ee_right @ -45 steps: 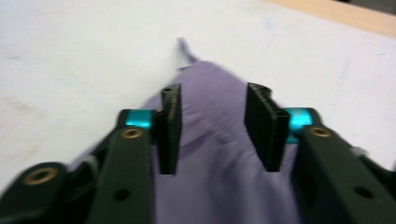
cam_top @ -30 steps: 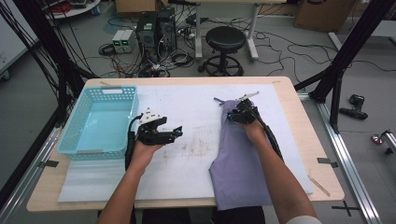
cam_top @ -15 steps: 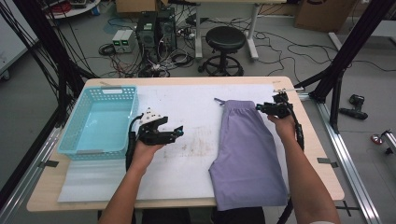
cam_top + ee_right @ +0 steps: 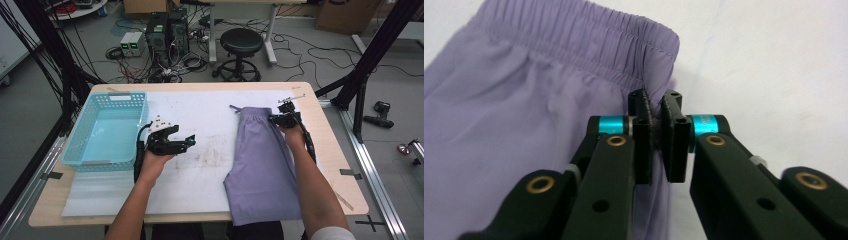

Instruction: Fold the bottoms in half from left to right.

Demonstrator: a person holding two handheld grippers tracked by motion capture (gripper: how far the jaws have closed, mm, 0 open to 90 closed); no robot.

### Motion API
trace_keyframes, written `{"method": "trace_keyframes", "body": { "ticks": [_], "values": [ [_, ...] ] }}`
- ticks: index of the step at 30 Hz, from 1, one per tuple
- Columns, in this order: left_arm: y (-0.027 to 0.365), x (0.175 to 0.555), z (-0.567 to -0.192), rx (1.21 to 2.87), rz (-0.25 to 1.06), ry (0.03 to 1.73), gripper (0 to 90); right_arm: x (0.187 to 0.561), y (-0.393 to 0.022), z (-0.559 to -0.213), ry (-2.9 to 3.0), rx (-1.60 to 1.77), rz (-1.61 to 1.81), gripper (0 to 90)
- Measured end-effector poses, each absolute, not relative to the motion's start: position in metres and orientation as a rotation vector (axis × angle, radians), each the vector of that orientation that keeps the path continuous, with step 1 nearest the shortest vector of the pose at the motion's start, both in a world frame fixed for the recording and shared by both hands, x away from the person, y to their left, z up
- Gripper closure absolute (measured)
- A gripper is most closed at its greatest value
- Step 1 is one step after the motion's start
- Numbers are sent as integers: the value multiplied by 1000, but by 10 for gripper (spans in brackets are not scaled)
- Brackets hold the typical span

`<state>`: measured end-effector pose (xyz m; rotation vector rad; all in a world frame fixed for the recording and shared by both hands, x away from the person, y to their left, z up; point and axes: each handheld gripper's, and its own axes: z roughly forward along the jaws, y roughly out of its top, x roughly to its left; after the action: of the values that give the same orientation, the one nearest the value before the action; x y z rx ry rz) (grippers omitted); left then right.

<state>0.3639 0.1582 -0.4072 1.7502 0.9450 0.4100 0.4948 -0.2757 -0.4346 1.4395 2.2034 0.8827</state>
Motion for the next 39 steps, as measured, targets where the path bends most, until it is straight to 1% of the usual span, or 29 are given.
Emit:
{"method": "trace_keyframes", "body": {
  "ticks": [3, 5, 8, 11, 12, 14, 15, 16, 17, 19, 20, 21, 27, 28, 29, 30, 31, 33, 35, 36, 37, 38, 39],
  "values": [
    [157, 364, -407, 1749, 408, 941, 214, 494, -276, -432, 2180, 1413, 882, 858],
    [156, 364, -407, 1752, 408, 935, 214, 495, -276, -434, 2195, 1423, 902, 825],
    [157, 364, -407, 1747, 405, 937, 213, 494, -279, -433, 2173, 1462, 978, 565],
    [158, 364, -407, 1741, 405, 941, 213, 494, -281, -433, 2195, 1480, 999, 451],
    [158, 363, -407, 1743, 404, 940, 213, 495, -281, -436, 2213, 1492, 980, 429],
    [156, 363, -407, 1749, 400, 934, 214, 497, -281, -444, 2257, 1546, 931, 426],
    [155, 363, -408, 1751, 397, 932, 214, 497, -280, -445, 2249, 1539, 929, 449],
    [155, 364, -408, 1754, 395, 929, 213, 497, -278, -444, 2246, 1533, 924, 498],
    [154, 364, -409, 1756, 395, 929, 214, 497, -276, -444, 2273, 1497, 919, 664],
    [153, 364, -409, 1757, 392, 929, 214, 495, -269, -442, 2294, 1428, 855, 766],
    [154, 364, -409, 1757, 393, 928, 214, 494, -269, -440, 2293, 1415, 860, 836],
    [154, 365, -410, 1758, 392, 927, 214, 494, -270, -438, 2294, 1399, 869, 850],
    [157, 364, -409, 1742, 401, 933, 214, 487, -270, -425, 2176, 1322, 825, 851],
    [157, 364, -409, 1739, 404, 929, 214, 486, -270, -424, 2165, 1322, 828, 805],
    [157, 363, -409, 1735, 404, 932, 213, 487, -270, -424, 2163, 1337, 842, 698],
    [157, 363, -409, 1732, 406, 933, 214, 486, -271, -423, 2144, 1348, 853, 566],
    [159, 362, -409, 1728, 407, 934, 214, 486, -272, -422, 2127, 1365, 863, 508],
    [161, 360, -410, 1724, 410, 938, 214, 481, -276, -415, 2109, 1380, 895, 444],
    [162, 358, -411, 1719, 409, 937, 214, 475, -279, -407, 2093, 1367, 916, 438],
    [162, 356, -411, 1722, 410, 933, 214, 472, -282, -402, 2080, 1363, 937, 455],
    [162, 355, -411, 1718, 412, 931, 216, 468, -285, -397, 2072, 1362, 965, 531],
    [162, 355, -411, 1718, 412, 931, 217, 468, -285, -397, 2072, 1362, 965, 531],
    [163, 353, -411, 1716, 414, 928, 217, 464, -289, -392, 2066, 1352, 993, 621]
  ]
}}
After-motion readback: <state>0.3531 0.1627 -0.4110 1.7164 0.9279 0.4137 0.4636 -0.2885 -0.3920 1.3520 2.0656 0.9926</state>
